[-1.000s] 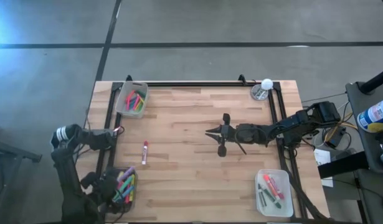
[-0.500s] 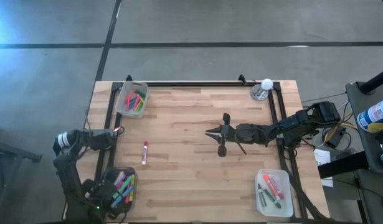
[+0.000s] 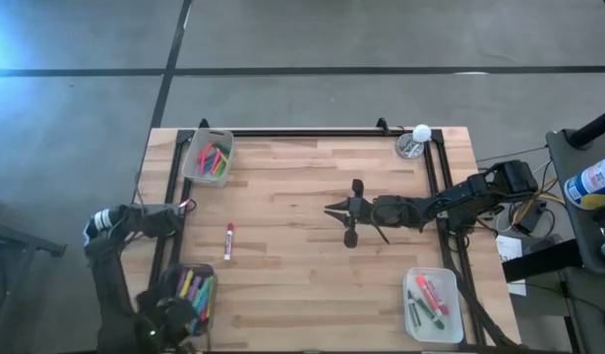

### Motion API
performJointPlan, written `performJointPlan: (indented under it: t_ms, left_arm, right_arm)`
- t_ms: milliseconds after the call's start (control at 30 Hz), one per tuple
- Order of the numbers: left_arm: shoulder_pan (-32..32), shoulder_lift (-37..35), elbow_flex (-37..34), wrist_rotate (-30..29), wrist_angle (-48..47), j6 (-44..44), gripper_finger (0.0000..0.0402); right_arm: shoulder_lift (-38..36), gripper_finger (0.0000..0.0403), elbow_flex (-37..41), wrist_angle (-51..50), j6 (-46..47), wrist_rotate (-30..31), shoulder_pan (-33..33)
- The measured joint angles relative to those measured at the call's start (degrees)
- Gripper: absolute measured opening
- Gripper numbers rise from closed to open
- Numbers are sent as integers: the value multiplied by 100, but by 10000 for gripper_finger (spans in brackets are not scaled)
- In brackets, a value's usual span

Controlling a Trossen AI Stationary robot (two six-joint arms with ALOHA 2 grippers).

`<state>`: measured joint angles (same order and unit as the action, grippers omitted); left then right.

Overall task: Pick & Place Markers
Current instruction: Put the red marker pen into the white bin

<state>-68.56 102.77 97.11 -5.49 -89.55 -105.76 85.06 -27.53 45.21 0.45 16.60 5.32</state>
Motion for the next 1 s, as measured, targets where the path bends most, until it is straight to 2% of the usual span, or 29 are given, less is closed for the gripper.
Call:
performJointPlan:
  t_ms: [167, 300, 500, 733, 867, 1000]
  left_arm:
    - [737, -286, -29, -1377, 18, 1444, 123]
    - [1463, -678, -451, -1723, 198, 2301, 105]
    - [2574, -1343, -1776, -1521, 881, 2986, 58]
    - [4094, -1954, -3524, -269, 2405, 4349, 11]
    - [4792, -2159, -4234, -249, 2723, 4659, 2]
    - [5143, -2317, -4589, -294, 2941, 4691, 2]
  right_arm:
    - [0, 47, 0, 0, 163, 0, 0]
    - [0, 47, 0, 0, 217, -2, 2]
    - [0, 47, 0, -3, 220, -4, 2]
    - [0, 47, 0, -83, 324, -20, 2]
    - [2, 47, 0, -191, 411, -20, 2]
    - [2, 47, 0, -186, 437, -22, 2]
